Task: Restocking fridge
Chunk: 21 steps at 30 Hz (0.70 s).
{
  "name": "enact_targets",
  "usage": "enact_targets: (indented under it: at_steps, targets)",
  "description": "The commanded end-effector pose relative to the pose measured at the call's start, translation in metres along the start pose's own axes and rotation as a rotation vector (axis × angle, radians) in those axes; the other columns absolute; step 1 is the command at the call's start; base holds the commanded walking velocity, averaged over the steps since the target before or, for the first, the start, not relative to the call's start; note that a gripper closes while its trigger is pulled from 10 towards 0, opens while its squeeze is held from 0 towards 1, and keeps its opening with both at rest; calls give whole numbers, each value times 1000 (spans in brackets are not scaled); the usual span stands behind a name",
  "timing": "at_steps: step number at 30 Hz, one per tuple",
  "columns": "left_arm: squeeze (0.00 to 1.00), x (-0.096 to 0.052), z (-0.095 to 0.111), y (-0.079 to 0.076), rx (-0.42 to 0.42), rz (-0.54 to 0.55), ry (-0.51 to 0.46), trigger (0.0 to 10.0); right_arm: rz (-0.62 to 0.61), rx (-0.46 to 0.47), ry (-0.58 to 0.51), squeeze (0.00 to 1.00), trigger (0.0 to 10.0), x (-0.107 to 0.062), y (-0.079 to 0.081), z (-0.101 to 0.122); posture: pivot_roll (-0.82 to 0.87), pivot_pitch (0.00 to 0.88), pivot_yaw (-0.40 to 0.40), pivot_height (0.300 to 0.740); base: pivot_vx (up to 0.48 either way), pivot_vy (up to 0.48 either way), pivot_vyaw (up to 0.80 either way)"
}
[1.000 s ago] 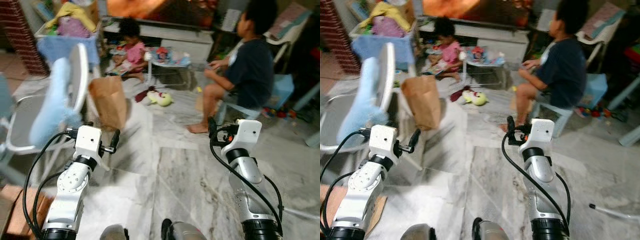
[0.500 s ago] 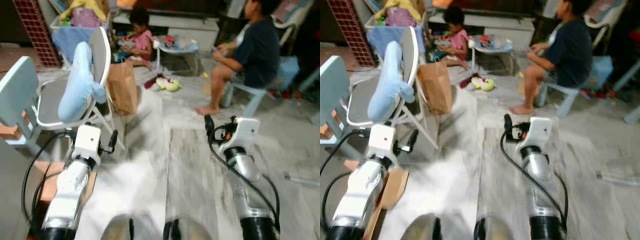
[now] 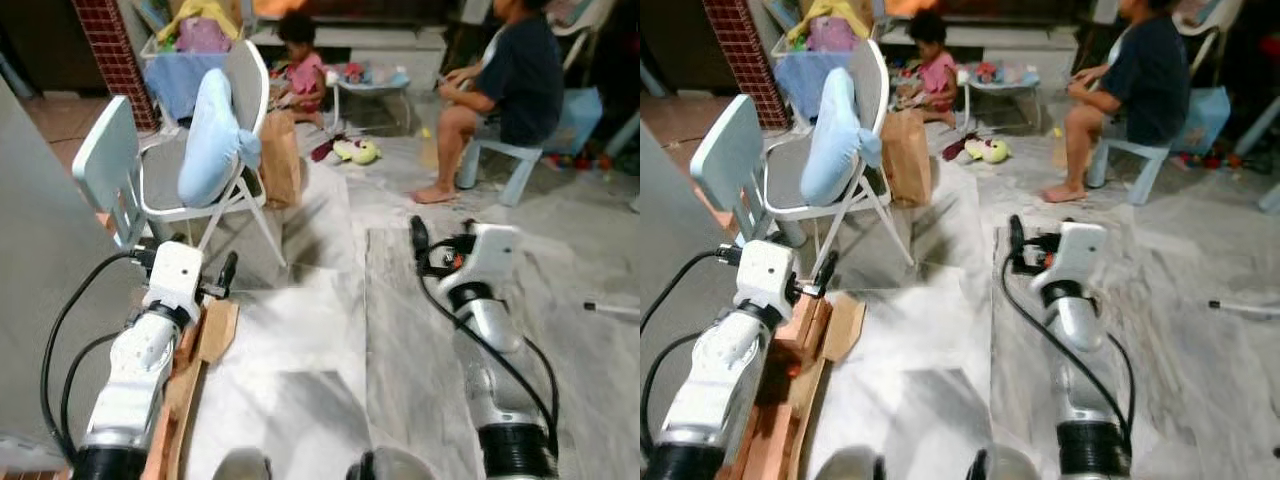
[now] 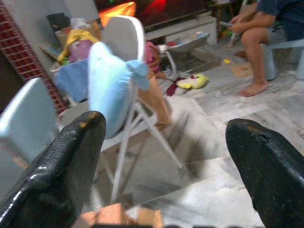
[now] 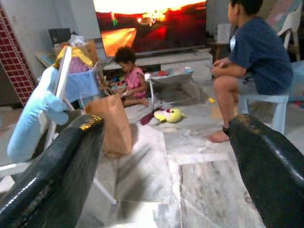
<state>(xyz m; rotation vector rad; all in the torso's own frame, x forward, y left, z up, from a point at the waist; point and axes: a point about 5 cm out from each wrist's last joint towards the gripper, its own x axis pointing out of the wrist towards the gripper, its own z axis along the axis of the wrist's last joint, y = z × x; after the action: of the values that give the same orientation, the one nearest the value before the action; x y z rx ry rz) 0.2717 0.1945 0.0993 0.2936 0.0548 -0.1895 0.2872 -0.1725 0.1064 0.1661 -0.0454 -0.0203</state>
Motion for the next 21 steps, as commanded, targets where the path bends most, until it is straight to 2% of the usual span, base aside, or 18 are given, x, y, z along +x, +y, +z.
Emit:
enact_targets:
  at_steps: [1,5,14,19,21]
  targets:
    - [0,4,5,-1,4,-19,-16,10000,6,-6,-40,0,10000,6,2,10,37,51,-10,740,0,0,0]
    - [0,6,9,0,13,-31,-27,10000,6,-11,-49,0,10000,7,2,12,33,62,3,740,0,0,0]
    - [0,11,4,0,14,-24,-19,10000,-13,-30,-35,0,10000,3,-6,5,18,55,0,740,0,0,0]
    - [0,14,18,-4,10,-18,-67,10000,-22,-28,-50,0,10000,9,-9,13,44,73,-20,740,0,0,0]
    - [0,14,18,-4,16,-18,-72,10000,-21,-32,-52,0,10000,11,-8,14,31,77,-18,740,0,0,0]
